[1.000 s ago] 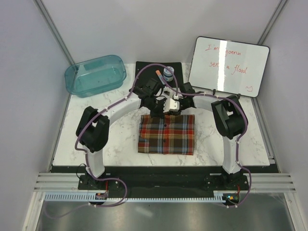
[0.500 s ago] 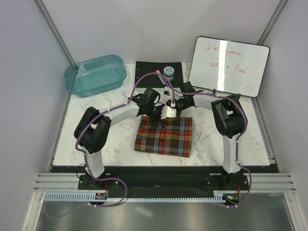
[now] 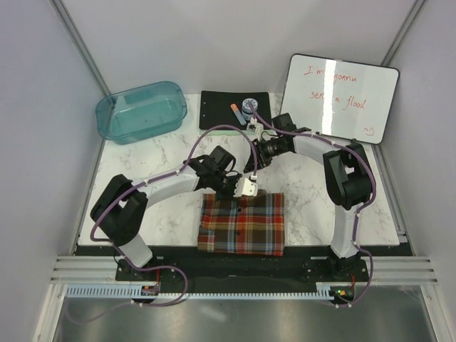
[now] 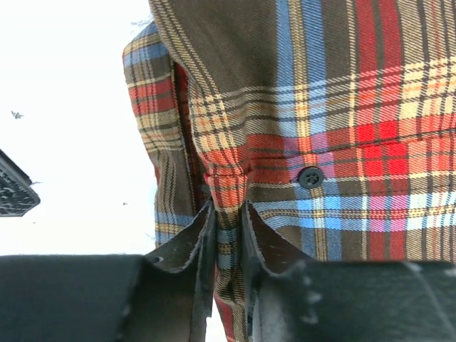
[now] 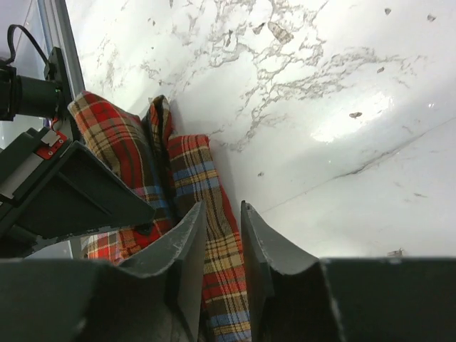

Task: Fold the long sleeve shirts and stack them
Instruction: Fold the shirt

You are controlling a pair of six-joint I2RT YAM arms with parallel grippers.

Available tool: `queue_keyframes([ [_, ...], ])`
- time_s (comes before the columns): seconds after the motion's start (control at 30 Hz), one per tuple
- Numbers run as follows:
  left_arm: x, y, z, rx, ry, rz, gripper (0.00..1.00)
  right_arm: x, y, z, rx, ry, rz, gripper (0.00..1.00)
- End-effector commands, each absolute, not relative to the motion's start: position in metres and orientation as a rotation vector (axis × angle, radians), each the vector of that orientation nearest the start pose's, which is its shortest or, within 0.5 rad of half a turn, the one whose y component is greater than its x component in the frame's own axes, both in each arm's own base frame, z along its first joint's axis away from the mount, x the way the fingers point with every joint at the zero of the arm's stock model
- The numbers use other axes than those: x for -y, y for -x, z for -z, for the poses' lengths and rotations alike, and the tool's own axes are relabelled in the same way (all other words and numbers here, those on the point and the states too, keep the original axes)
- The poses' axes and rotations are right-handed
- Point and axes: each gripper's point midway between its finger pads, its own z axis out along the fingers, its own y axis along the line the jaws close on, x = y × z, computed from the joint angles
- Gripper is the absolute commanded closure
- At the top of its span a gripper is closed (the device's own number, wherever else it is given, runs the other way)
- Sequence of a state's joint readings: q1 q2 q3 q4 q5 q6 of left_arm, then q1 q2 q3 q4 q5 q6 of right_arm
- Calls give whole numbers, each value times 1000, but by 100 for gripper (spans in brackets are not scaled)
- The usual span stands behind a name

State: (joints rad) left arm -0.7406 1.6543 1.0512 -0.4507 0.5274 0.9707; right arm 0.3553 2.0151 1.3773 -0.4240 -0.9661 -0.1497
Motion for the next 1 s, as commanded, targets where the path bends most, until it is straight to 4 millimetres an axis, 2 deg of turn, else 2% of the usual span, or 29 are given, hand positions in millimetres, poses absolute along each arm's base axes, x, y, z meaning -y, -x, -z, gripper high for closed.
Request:
queue_keyframes([
  [0.0,308,-250,-82,-1507,-1969,609,73,-290,-344,-79,-2238,956,-1382,69],
  [0.03,309,-252,-84,-1506,-1967,610,66,-291,-340,-75,-2242,965,-1390,71],
  [0.1,309,-252,-85,-1499,-1977,615,62,-293,-331,-67,-2254,989,-1400,73],
  [0.2,310,-255,-86,-1504,-1981,619,62,-290,-321,-52,-2285,1017,-1408,77],
  [0.23,311,-258,-91,-1502,-1974,622,66,-289,-319,-48,-2292,1025,-1409,78],
  [0.27,311,-257,-93,-1512,-1969,641,75,-287,-314,-43,-2319,1027,-1414,80],
  [0.3,312,-260,-95,-1516,-1958,643,90,-286,-311,-37,-2328,1046,-1408,81],
  [0.4,312,-272,-97,-1521,-1958,617,98,-284,-309,-30,-2345,1057,-1407,82],
  [0.47,308,-272,-94,-1536,-1969,637,97,-284,-310,-30,-2343,1062,-1406,82],
  [0.5,307,-274,-96,-1537,-1970,645,82,-284,-310,-29,-2340,1066,-1407,83],
  [0.6,305,-266,-94,-1548,-1988,696,59,-284,-309,-30,-2338,1072,-1413,83],
  [0.67,304,-261,-88,-1561,-2001,722,52,-283,-307,-28,-2340,1078,-1419,83],
  [0.7,304,-261,-86,-1568,-2002,728,44,-283,-306,-28,-2339,1081,-1419,83],
  [0.83,303,-262,-70,-1618,-2021,736,44,-283,-305,-26,-2338,1089,-1421,83],
  [0.87,303,-263,-68,-1623,-2027,734,52,-282,-305,-27,-2339,1089,-1419,83],
  [0.93,304,-263,-71,-1632,-2026,751,82,-282,-305,-26,-2340,1090,-1417,84],
  [0.97,305,-264,-76,-1635,-2014,758,92,-282,-305,-26,-2339,1093,-1414,84],
])
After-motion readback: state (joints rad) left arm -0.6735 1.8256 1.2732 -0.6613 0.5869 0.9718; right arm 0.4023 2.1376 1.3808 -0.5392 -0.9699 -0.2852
